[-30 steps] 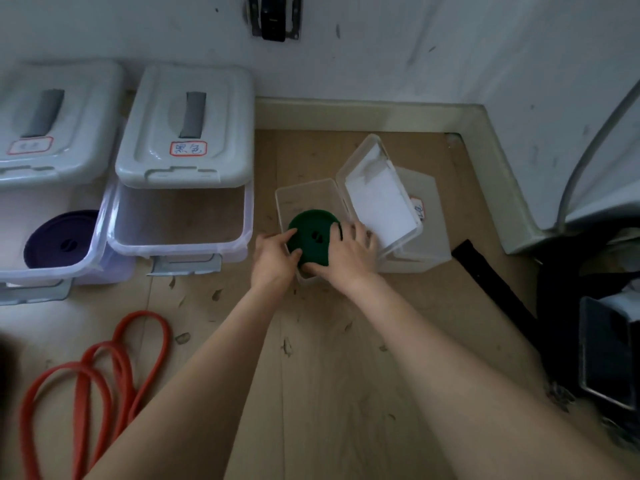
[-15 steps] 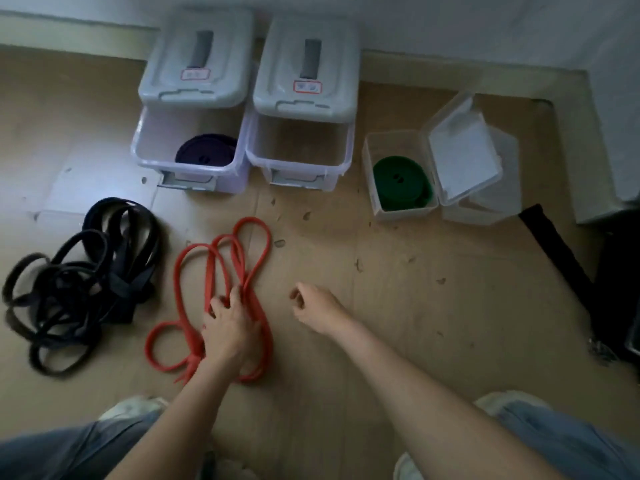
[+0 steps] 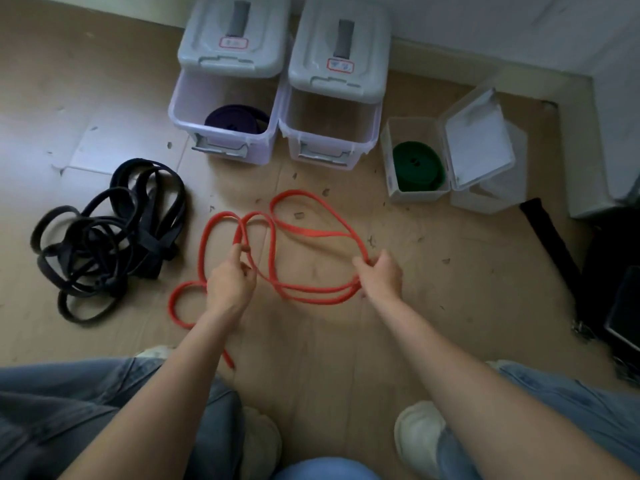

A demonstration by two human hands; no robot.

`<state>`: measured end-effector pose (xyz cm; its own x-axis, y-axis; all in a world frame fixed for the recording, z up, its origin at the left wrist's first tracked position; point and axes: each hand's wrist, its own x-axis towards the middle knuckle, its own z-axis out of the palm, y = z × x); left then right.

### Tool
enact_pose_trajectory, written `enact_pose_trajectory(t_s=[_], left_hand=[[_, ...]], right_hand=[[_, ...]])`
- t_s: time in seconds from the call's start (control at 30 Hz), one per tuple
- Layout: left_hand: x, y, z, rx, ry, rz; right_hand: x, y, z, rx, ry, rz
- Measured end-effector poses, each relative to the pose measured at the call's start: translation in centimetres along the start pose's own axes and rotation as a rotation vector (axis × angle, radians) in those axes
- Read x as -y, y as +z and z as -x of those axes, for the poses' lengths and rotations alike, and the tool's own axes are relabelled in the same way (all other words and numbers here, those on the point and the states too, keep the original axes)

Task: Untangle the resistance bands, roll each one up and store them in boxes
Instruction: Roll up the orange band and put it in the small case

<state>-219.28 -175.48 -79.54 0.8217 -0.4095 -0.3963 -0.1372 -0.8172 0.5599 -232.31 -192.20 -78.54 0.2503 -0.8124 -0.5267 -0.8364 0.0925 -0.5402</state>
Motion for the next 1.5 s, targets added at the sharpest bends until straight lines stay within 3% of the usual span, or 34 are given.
enact_pose_trajectory(t_s=[0.1,0.13,0.2,0.27,0.37,0.5,0.57,0.7,0.87,0.97,1.03,1.13,1.23,1.3,1.4,1.5], left_hand=[[-0.3,0.8,0.8,0.119,0.132,-0.136],[-0.1,1.0,1.0,0.074,0.08,-0.258],[0.5,1.2,1.8,0.026,-0.187,-0.366],[1.8,1.3,2.7,0.102,-0.349,-0.387],[3.9,1.3,3.3,0.132,-0.189,-0.44],[2.2,0.0,2.0,0.192,-0.03,-0.19],[-1.5,-0.9,1.1,0.281,0.107,-0.082],[-10.9,-4.9,0.9,0.469,0.341,0.078],[-18.7,-12.8,3.7,0.445,0.473,0.43],[-21.2,-16.0,5.7,0.374,0.405,0.69],[-22.5,-17.3,7.0,0.403,0.3,0.888],[-23.8,-18.8,9.1,0.5,0.274,0.971],[-24.3,-19.6,10.4,0.517,0.374,1.025],[-23.5,-19.4,11.3,0.596,0.513,0.931],[-22.4,-18.5,12.8,0.766,0.748,0.634],[-23.6,-18.5,13.4,0.639,0.868,0.434]], right_hand=[[-1.0,-3.3,-1.7,-0.036,0.09,-0.013],[-1.6,-3.6,-2.1,0.009,0.101,0.064],[-2.2,-3.3,-1.9,0.095,0.089,0.305],[-2.0,-2.2,-0.7,0.058,-0.008,0.452],[-1.2,0.6,0.9,0.072,-0.27,0.49],[0.4,3.1,2.6,0.481,-0.426,0.363],[1.7,2.7,3.2,0.593,-0.486,0.281],[4.8,-1.8,3.9,0.699,-0.5,-0.058],[7.5,-9.1,6.1,0.784,-0.529,-0.268],[9.4,-14.3,8.9,0.836,-0.507,-0.545],[11.1,-17.4,10.8,0.805,-0.579,-0.536],[13.5,-20.2,14.0,0.599,-0.801,-0.293],[14.9,-22.0,16.7,0.48,-0.839,-0.453],[15.5,-23.5,18.4,0.502,-0.815,-0.622],[15.7,-25.6,19.9,0.45,-0.822,-0.644],[15.1,-26.9,20.1,0.427,-0.781,-0.701]])
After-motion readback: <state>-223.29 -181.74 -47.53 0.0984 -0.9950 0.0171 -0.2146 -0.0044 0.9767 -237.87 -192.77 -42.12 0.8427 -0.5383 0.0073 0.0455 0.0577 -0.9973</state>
